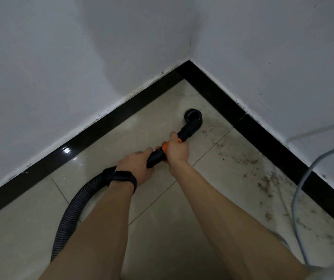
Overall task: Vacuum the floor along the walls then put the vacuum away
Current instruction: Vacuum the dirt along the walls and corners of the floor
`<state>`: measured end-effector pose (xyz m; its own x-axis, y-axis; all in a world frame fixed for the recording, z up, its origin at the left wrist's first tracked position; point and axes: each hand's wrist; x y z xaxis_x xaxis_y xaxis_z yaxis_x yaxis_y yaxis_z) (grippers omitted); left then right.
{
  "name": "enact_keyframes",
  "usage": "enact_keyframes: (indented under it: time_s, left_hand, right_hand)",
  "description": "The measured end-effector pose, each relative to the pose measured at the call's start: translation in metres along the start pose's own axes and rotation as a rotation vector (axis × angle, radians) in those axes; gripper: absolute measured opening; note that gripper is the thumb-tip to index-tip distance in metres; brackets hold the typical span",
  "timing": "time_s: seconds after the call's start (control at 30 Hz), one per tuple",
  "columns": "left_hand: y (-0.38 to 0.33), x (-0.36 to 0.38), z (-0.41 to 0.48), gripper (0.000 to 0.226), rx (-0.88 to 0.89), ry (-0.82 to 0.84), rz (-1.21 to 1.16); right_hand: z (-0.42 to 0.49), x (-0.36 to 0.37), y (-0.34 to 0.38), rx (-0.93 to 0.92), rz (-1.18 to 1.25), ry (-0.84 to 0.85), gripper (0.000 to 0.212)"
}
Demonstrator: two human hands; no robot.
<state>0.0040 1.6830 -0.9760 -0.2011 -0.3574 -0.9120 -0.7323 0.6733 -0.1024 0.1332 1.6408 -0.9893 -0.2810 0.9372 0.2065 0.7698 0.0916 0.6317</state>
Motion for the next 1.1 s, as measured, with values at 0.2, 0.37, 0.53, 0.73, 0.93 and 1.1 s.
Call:
enact_keyframes:
  time_s: [0.2, 0.37, 0.53, 0.73, 0.93, 1.1]
  left_hand:
    - [-0.014, -0.005, 0.014, 0.02, 0.035, -0.018, -0.011]
    - [-0.028, -0.009, 0.029, 0.019, 0.048, -0.009, -0.043]
    - [-0.037, -0.013, 0.042, 0.02, 0.022, 0.001, -0.134]
    - [-0.038, -0.011, 0.057, 0.016, -0.012, 0.032, -0.255]
    - [-0.024, -0.019, 0.071, 0.013, -0.084, 0.047, -0.402]
    - [-0.015, -0.027, 0.083, 0.022, -0.17, 0.043, -0.521]
  right_hand:
    - [0.012, -0.003, 0.016, -0.014, 0.018, -0.023, 0.021]
    - [0.027, -0.007, 0.03, -0.034, -0.014, -0.058, 0.034]
    - [0.042, -0.007, 0.041, -0.055, -0.039, -0.091, 0.038]
    - [0.056, -0.001, 0.046, -0.113, -0.16, -0.133, 0.051]
    - [0.063, 0.015, 0.051, -0.123, -0.161, -0.052, 0.058]
    - [0.063, 0.037, 0.066, -0.017, -0.027, 0.104, 0.034]
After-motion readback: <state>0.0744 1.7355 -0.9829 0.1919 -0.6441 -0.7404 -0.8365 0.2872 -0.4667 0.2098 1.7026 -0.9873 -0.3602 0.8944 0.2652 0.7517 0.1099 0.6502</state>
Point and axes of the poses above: each hand's wrist, its own z-axis towards the middle knuckle, its own x-axis out of the palm, y = z × x, and after that the axes turned 13 degrees about z, right-handed
